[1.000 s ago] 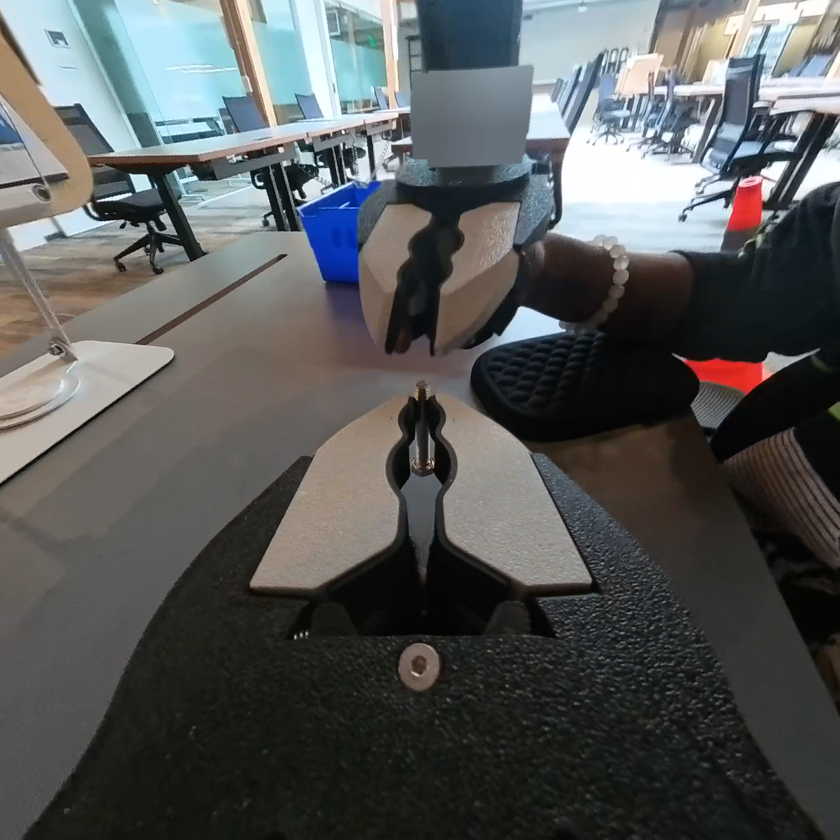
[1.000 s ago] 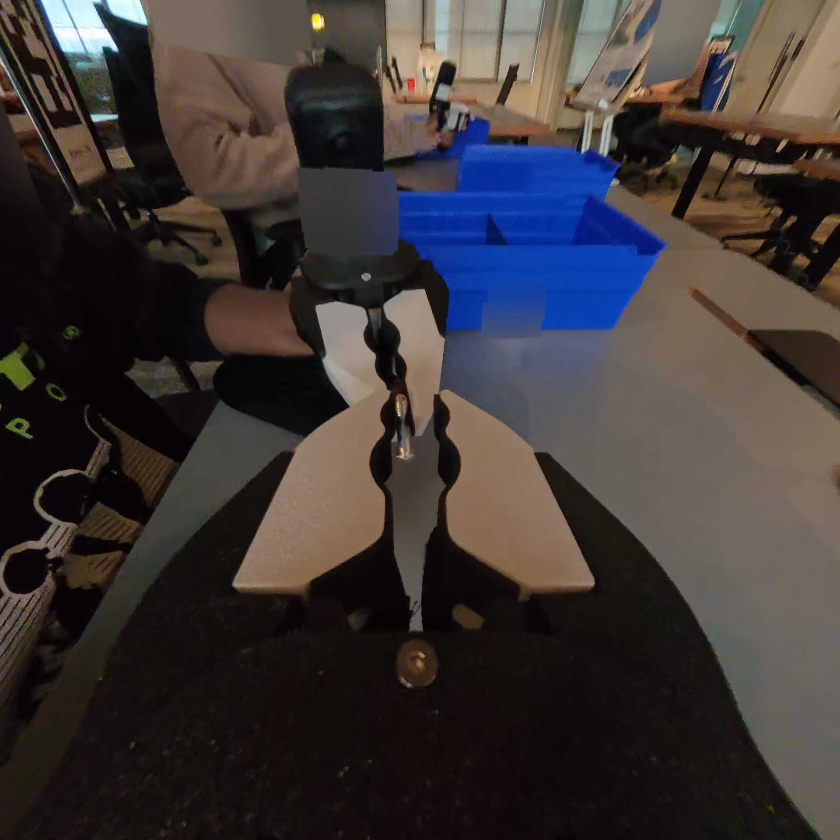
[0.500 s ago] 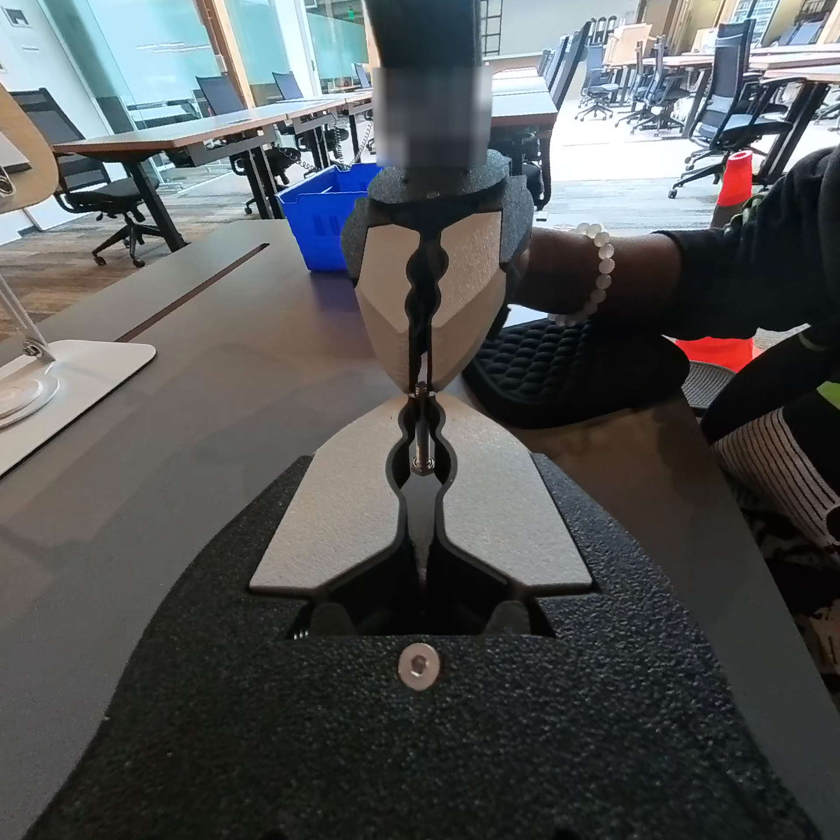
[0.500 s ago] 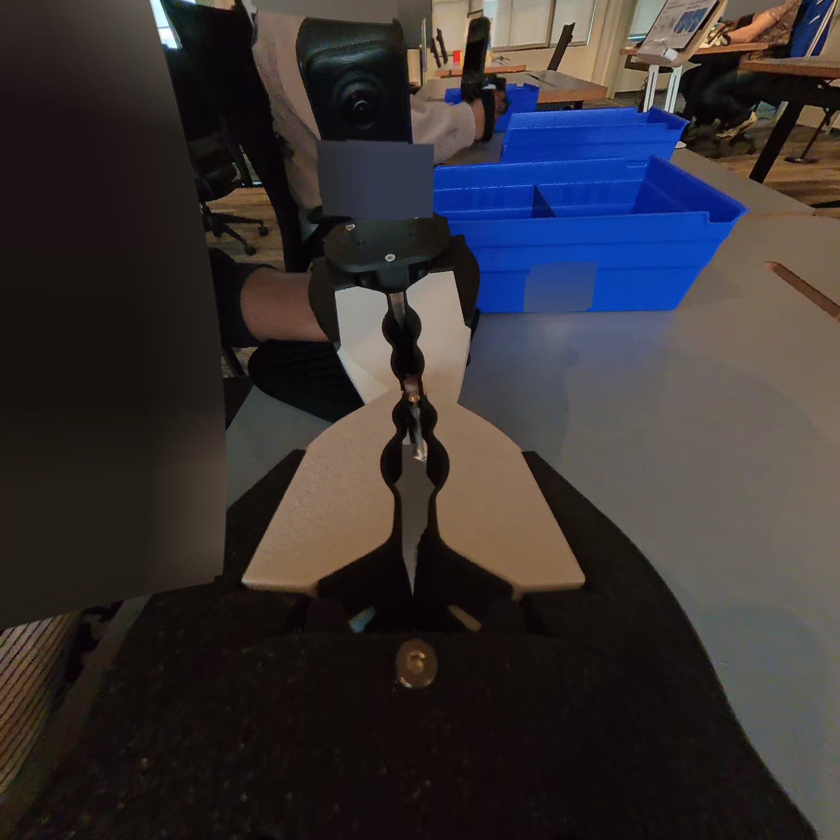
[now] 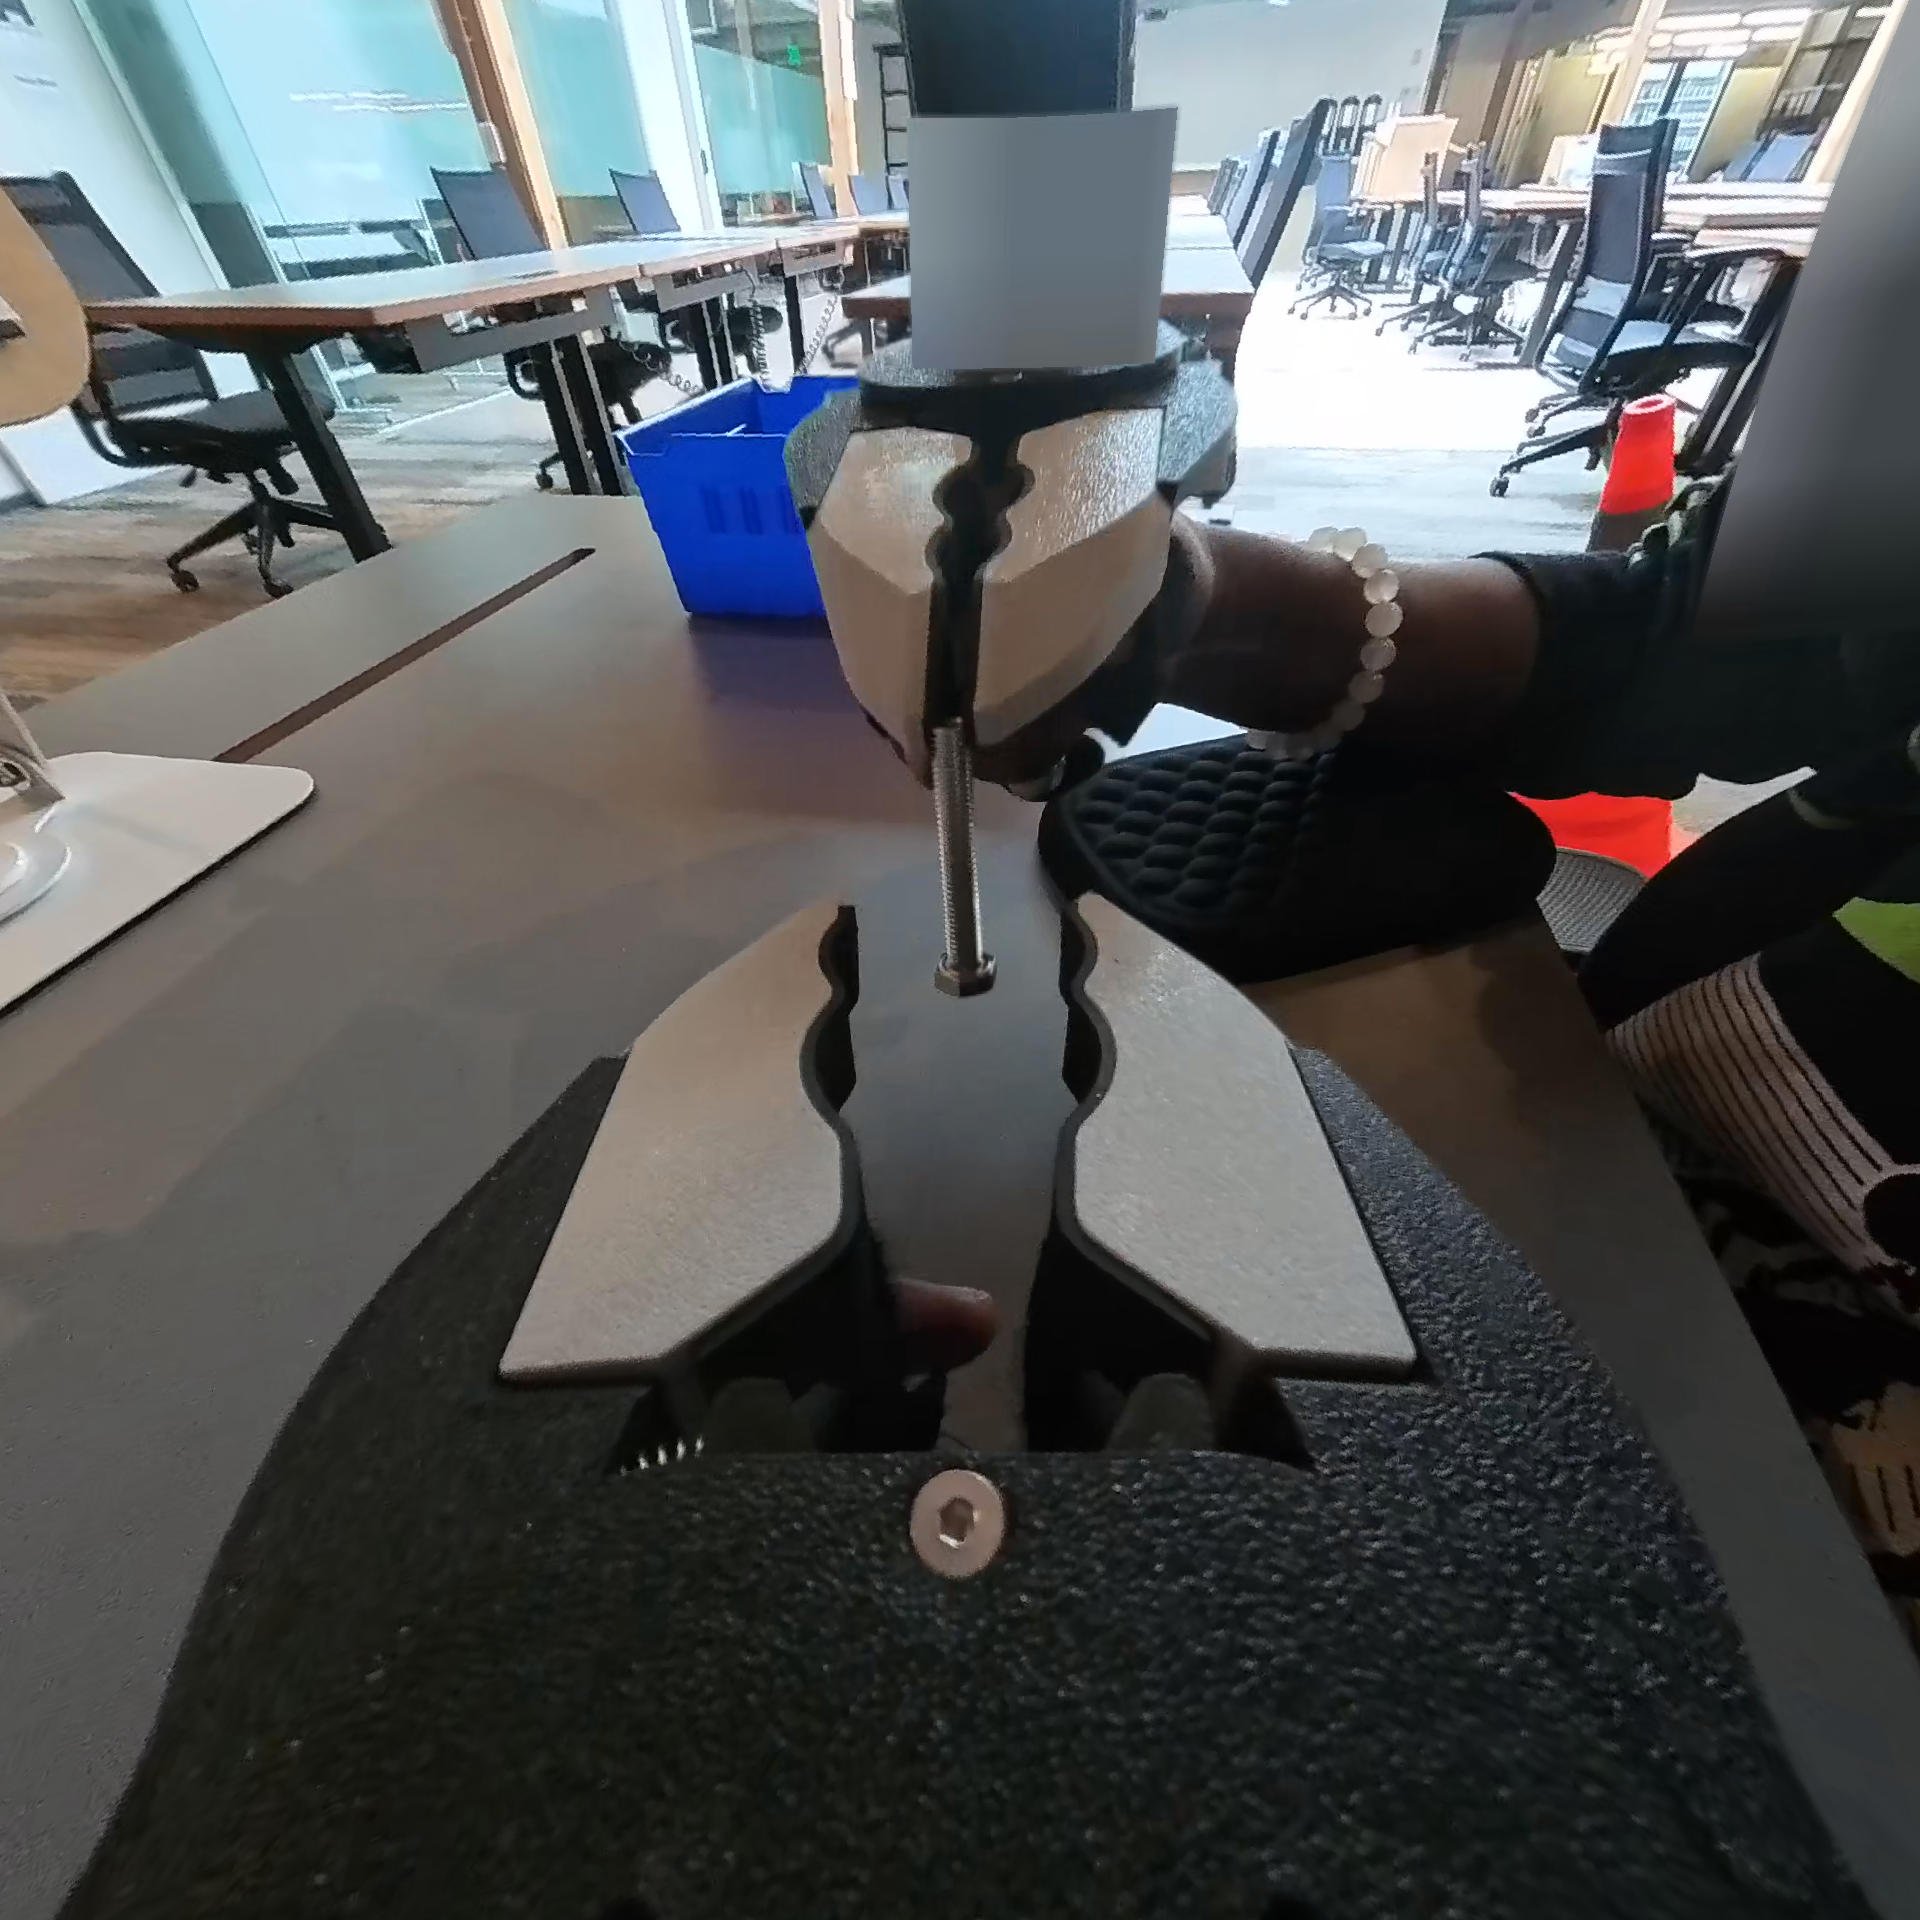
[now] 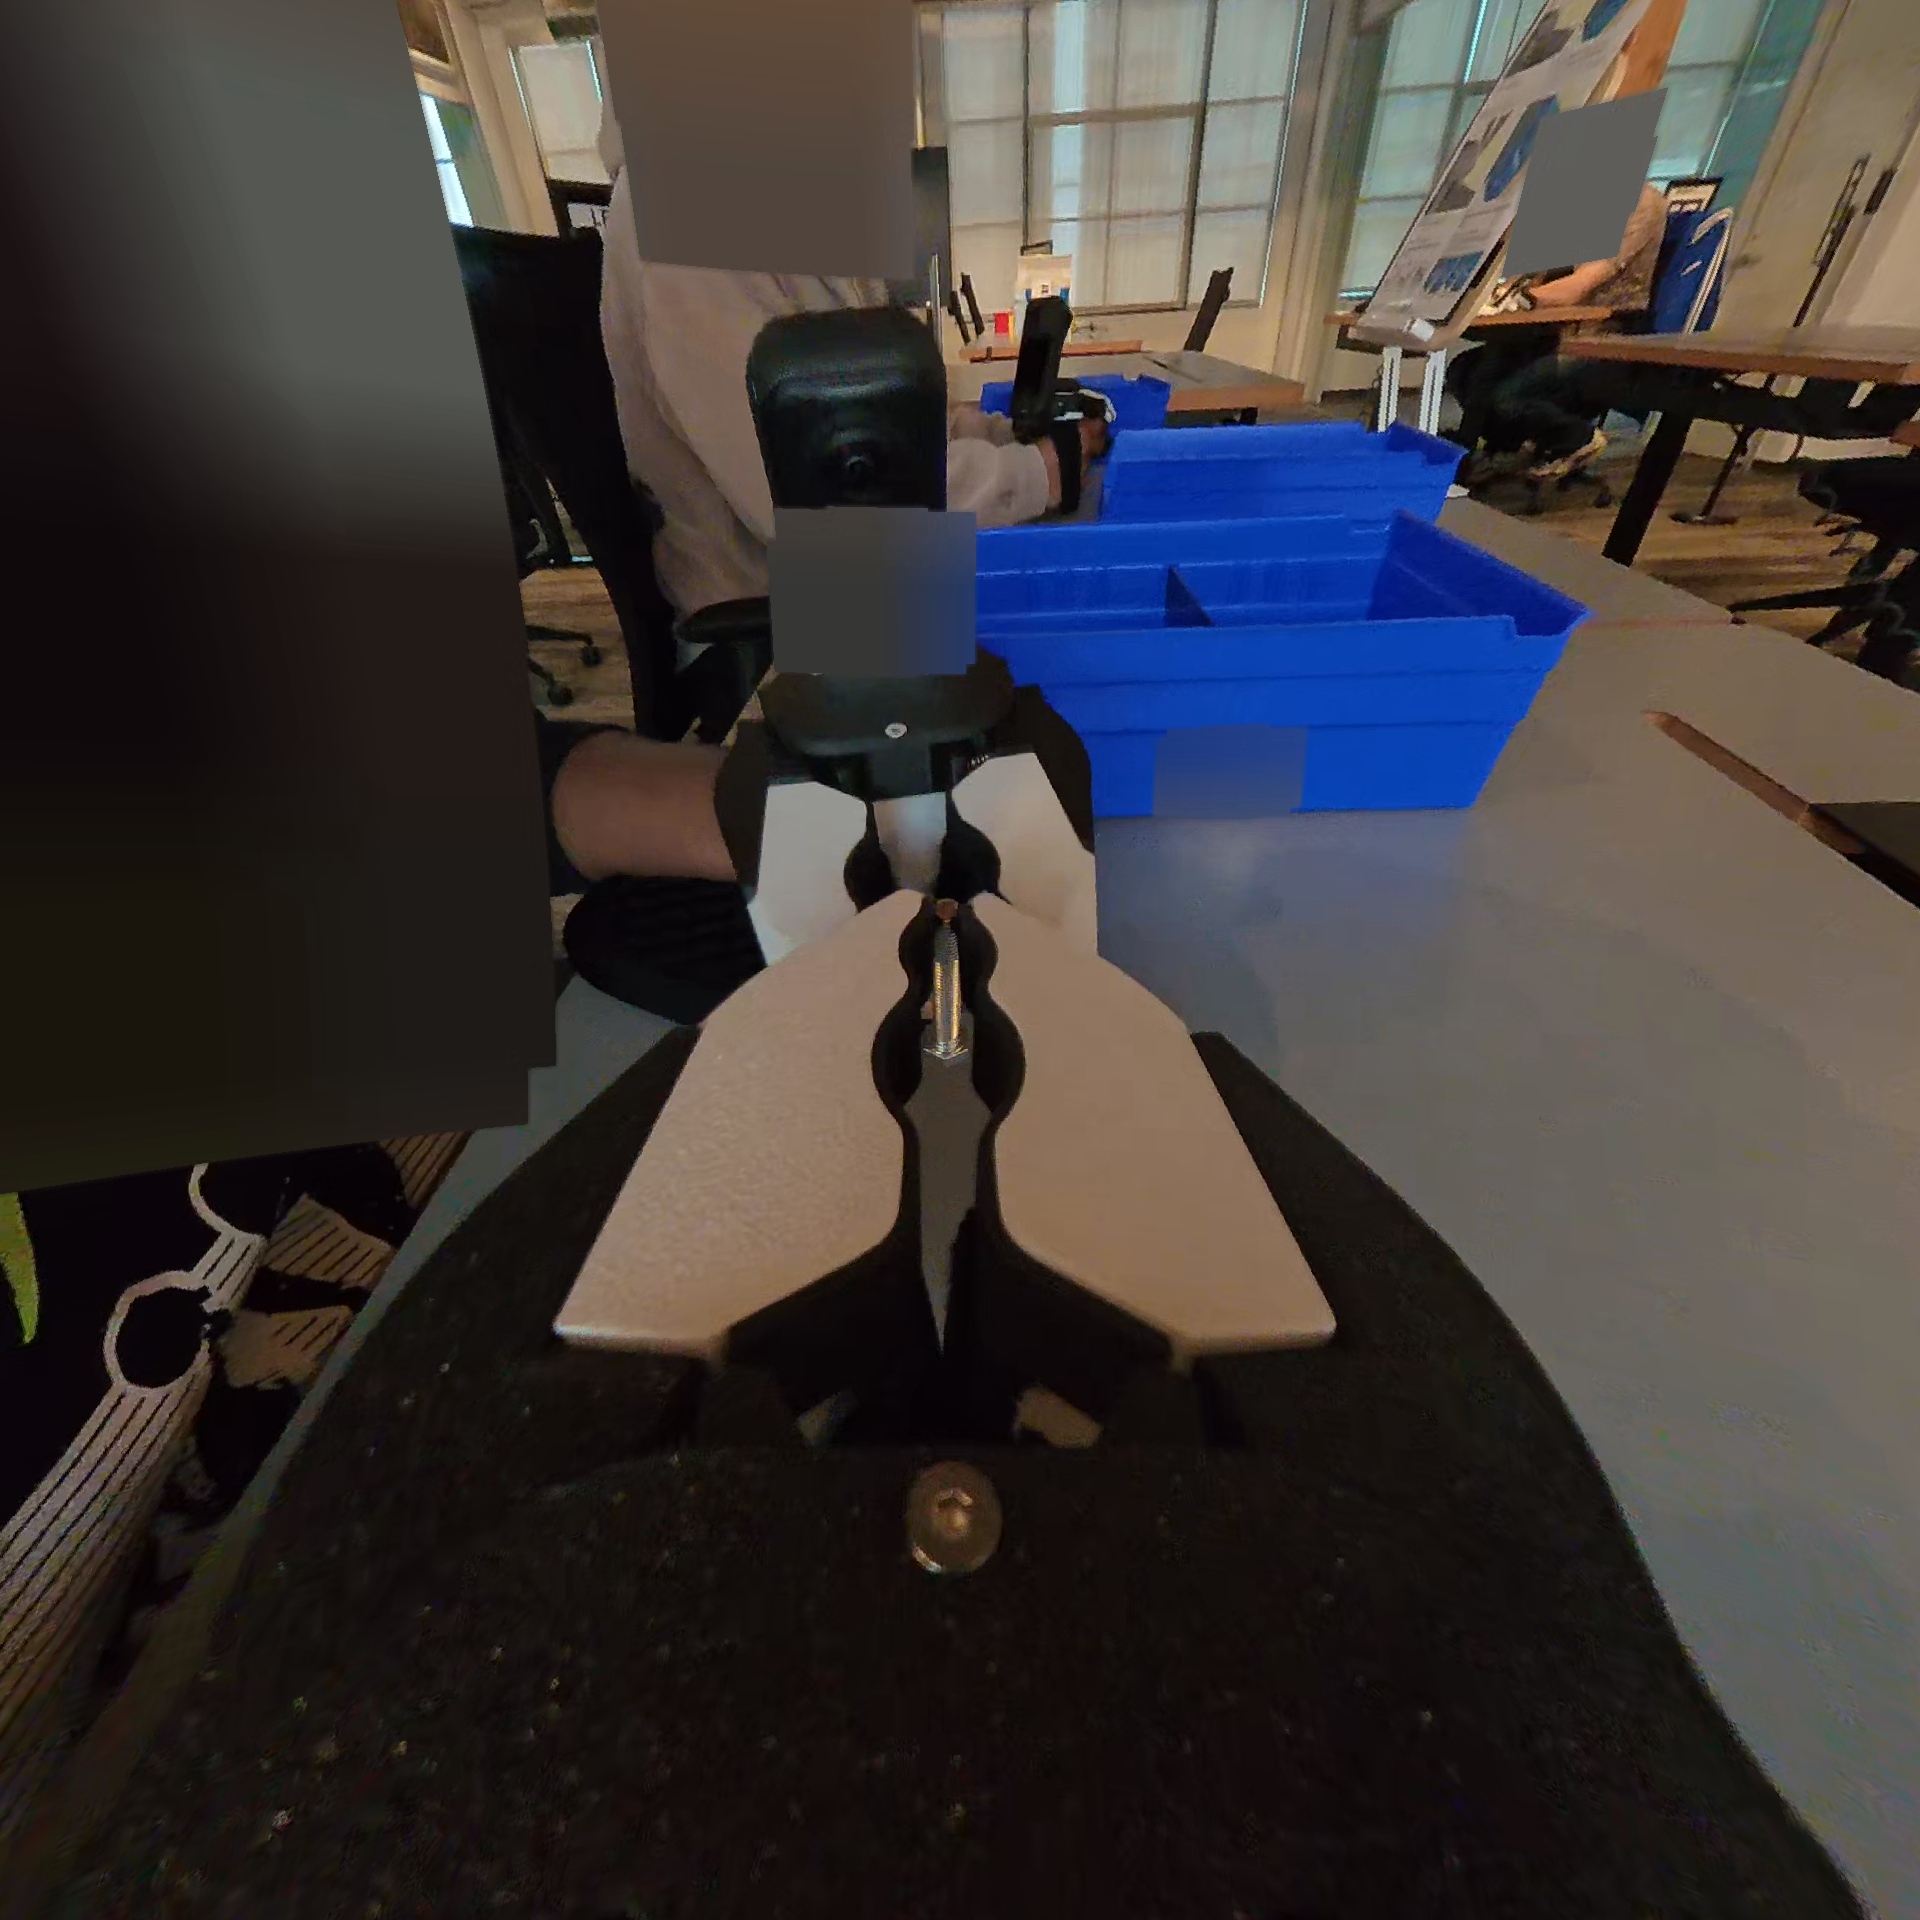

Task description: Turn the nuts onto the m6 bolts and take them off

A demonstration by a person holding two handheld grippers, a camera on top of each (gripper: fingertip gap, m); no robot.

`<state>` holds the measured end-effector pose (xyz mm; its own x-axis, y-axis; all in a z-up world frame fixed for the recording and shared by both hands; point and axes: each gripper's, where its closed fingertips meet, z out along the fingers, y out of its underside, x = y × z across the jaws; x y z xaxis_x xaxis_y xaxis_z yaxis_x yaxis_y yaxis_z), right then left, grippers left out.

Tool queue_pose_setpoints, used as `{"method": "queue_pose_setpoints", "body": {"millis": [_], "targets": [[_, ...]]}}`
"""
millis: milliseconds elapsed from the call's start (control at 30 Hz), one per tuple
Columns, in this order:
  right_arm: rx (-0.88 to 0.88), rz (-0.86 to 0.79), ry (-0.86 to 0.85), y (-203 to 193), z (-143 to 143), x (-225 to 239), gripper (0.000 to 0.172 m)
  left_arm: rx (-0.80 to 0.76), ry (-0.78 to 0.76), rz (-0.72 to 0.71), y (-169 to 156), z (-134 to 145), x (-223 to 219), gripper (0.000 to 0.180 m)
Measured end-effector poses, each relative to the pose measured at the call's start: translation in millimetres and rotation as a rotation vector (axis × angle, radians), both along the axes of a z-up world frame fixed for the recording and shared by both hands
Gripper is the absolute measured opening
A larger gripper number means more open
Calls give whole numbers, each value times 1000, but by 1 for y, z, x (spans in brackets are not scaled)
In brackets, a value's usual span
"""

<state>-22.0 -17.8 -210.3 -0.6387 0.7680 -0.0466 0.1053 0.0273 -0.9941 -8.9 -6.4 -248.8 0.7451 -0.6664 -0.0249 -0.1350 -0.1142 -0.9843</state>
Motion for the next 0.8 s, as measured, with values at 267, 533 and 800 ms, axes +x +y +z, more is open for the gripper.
{"method": "queue_pose_setpoints", "body": {"millis": [267, 533, 800], "targets": [[-33, -27, 15, 4, 1, -3, 3, 26, 10, 21, 3, -3, -2, 35], [-60, -53, 20, 10, 2, -4, 3, 49, 41, 35, 5, -5, -4, 34], [-67, -68, 27, 12, 4, -4, 3, 57, 60, 53, 7, -8, -5, 31]]}}
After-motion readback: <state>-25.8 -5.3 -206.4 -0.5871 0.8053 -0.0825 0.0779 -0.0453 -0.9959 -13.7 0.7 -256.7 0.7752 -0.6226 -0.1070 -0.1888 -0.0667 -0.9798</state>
